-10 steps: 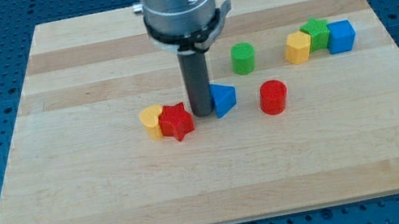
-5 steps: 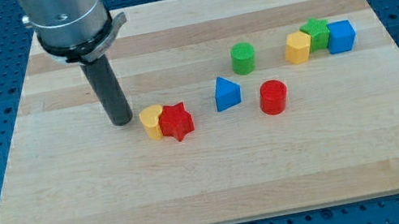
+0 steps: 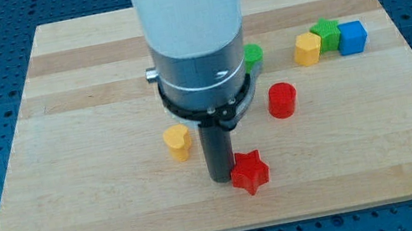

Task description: Push the yellow heart towards the top left of the red star

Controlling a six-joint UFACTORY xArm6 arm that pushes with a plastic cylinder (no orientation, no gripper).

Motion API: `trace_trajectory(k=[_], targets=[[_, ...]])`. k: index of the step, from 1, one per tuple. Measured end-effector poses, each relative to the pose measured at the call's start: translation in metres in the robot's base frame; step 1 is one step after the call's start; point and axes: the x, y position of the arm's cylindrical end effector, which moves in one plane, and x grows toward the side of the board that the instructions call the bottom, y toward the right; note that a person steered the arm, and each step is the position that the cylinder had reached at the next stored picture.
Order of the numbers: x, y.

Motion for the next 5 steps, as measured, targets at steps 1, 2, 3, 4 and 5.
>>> trace_trajectory(k=[1, 2, 3, 4, 5], targets=[[-0.028, -0.001], [-0.077, -0.002], [-0.096, -0.002], [-0.098, -0.029], [-0.087, -0.079]])
